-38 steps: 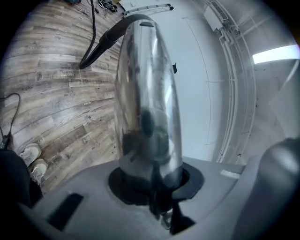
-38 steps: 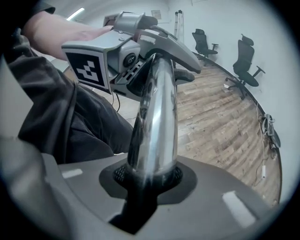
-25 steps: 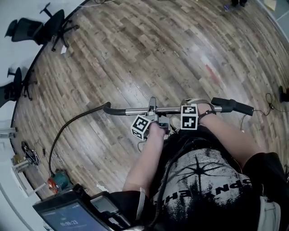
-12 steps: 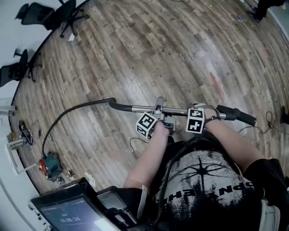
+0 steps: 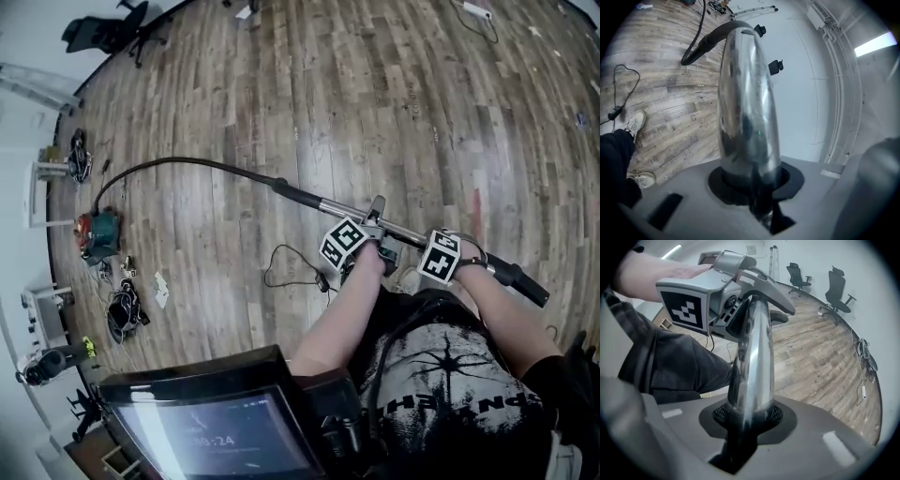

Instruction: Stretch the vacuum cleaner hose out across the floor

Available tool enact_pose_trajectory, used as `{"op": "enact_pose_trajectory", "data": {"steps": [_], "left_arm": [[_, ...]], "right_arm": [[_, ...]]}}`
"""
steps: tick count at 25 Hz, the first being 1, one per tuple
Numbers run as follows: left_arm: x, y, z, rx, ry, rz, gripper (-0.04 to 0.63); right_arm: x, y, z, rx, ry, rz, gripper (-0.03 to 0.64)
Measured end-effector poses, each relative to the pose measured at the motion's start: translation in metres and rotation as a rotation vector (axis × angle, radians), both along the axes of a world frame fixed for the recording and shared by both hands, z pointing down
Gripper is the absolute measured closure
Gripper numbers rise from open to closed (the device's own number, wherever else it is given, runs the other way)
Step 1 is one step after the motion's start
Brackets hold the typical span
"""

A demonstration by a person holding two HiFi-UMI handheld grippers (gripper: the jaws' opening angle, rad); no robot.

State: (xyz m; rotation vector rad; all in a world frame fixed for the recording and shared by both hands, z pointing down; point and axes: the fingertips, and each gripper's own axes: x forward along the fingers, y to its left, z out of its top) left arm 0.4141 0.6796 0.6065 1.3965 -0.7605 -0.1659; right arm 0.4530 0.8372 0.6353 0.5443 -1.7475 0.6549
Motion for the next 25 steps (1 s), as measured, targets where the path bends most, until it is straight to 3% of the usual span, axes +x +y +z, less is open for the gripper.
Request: {"op": "enact_pose_trajectory", "data": {"steps": [3,7,18,25], "left_arm": [[-0.005,0.010,0.001,0.003,-0.009,0.012,0.520],[-0.003,0.017,0.006,0.005,-0.005,0.097,0.502],[0.014,0.003,0.025,-0.054,0.078,0.212,0.506],[0.070,0.050,0.025,-0.027,0.093,0.441,0.443]], "right_arm": [[-0.006,0.010,0.002,-0.023,-0.024,-0.004,0.514],[-0.013,0.017,0.006,-0.069,-0.058,0.022,0.515],[0.001,-0.005,0.020,-0.047,0.030,0.052,0.515],[0.058,0.021,0.028,-0.041,0.027,0.002,0.515]]}}
